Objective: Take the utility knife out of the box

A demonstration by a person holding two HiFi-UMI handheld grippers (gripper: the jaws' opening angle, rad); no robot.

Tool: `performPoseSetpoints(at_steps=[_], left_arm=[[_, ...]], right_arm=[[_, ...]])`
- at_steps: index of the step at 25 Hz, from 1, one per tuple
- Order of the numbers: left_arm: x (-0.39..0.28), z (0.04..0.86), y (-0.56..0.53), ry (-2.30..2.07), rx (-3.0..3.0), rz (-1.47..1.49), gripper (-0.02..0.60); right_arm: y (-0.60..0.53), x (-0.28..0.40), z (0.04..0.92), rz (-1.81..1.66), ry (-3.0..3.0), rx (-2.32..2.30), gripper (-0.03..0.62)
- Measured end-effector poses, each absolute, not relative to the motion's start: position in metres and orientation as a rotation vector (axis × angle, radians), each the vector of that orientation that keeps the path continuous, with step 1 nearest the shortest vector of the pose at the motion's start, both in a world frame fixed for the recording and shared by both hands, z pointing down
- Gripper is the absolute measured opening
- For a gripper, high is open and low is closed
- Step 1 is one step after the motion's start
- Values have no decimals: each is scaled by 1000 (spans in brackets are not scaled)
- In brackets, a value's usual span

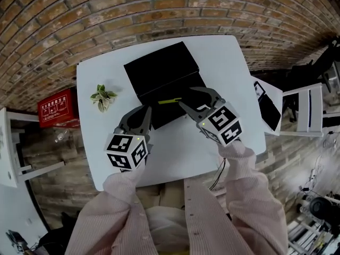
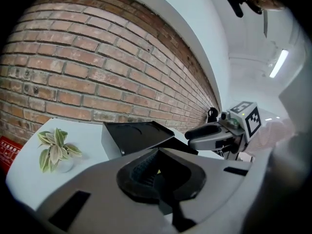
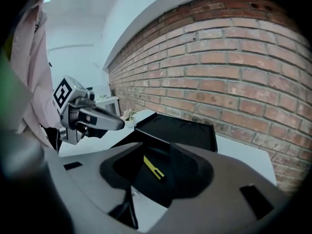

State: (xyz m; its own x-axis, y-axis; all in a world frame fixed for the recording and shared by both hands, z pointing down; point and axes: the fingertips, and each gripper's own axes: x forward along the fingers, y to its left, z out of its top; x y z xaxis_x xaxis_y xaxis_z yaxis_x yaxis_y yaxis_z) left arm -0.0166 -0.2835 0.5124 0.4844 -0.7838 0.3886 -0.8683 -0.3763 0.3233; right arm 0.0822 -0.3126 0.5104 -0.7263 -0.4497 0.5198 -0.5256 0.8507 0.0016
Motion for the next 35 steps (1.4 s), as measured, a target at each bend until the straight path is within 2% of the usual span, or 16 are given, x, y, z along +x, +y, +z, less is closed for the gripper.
performPoseSetpoints(at_steps=[17, 35], left_arm=[[-11, 526, -296, -1306, 2249, 235, -8], [-21, 533, -300, -1332, 2203, 228, -8]], right_arm=[[-309, 51, 579, 21, -2161, 176, 149], [-312, 52, 621, -42, -1947, -63, 149]])
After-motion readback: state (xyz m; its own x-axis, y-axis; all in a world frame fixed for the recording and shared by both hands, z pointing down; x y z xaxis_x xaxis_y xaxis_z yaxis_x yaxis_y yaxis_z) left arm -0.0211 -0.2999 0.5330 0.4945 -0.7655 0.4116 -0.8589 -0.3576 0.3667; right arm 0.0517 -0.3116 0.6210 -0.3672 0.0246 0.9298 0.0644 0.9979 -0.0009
